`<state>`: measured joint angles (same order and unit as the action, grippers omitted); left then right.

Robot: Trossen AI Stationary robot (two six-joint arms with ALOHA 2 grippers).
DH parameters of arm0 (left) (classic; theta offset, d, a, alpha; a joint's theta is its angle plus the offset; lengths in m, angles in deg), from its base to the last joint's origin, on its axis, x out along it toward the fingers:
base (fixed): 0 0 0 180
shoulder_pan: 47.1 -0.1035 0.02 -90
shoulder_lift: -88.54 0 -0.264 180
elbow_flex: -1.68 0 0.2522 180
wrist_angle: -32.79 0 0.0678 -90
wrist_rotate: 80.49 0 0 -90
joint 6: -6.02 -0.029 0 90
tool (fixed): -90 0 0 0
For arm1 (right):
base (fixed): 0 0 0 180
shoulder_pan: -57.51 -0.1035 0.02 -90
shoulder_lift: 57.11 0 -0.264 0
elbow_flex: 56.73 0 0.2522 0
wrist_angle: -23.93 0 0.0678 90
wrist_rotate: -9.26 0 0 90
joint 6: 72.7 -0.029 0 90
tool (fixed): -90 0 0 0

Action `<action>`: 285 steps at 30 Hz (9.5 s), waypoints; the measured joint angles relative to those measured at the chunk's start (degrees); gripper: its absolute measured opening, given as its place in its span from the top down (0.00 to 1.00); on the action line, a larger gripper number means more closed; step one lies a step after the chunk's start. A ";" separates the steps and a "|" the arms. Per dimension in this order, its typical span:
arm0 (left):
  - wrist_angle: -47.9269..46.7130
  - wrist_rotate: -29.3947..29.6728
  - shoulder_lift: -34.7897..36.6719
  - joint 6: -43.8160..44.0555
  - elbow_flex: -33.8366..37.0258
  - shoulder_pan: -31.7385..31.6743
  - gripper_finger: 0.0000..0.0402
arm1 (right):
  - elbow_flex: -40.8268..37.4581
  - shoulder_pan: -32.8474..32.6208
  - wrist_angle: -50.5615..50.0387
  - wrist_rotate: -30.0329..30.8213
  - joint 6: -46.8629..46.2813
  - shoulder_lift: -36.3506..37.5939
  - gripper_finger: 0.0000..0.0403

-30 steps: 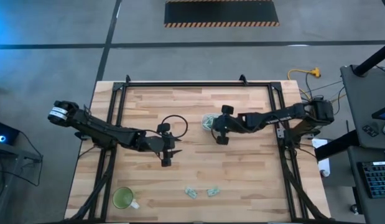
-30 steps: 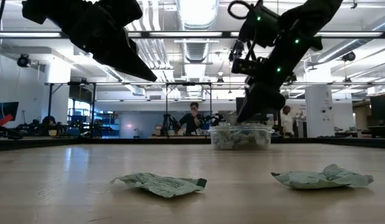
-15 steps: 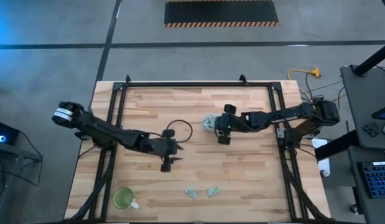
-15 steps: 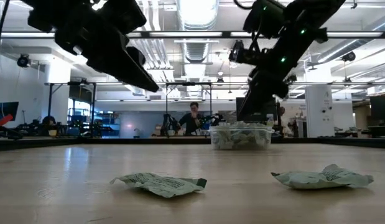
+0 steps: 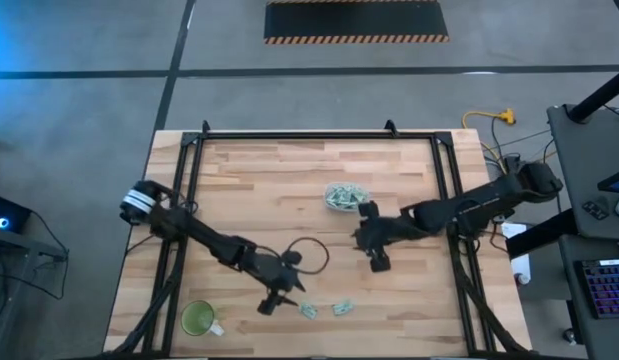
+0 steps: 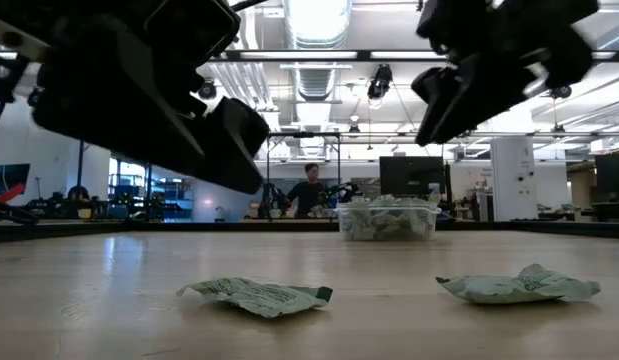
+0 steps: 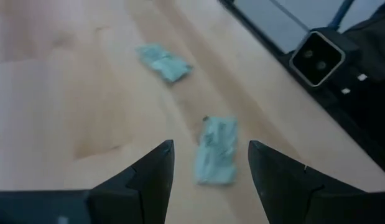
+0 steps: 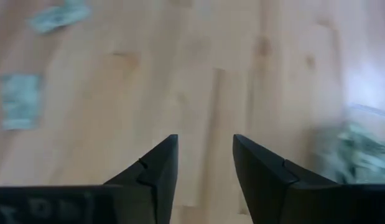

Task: Pick and place Stevia / Truvia into bins
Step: Put the stevia packet into the transparent bin, then return to Home Position

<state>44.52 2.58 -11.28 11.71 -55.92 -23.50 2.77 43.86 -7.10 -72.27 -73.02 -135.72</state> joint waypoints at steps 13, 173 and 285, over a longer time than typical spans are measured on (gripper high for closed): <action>2.31 1.70 -8.73 -0.20 -3.62 1.81 0.53 | -0.09 -10.70 1.59 0.50 -8.65 -0.26 0.70; -24.51 22.39 26.78 1.46 4.63 -17.38 0.53 | -4.10 -14.36 38.52 -14.53 -10.21 -27.21 0.64; 18.48 22.22 45.39 -14.81 29.60 -24.76 0.53 | -21.80 24.12 21.06 -17.47 13.01 37.41 0.59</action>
<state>63.00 24.80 34.11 -3.10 -26.32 -48.26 -19.03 67.98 13.96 -89.75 -60.00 -98.31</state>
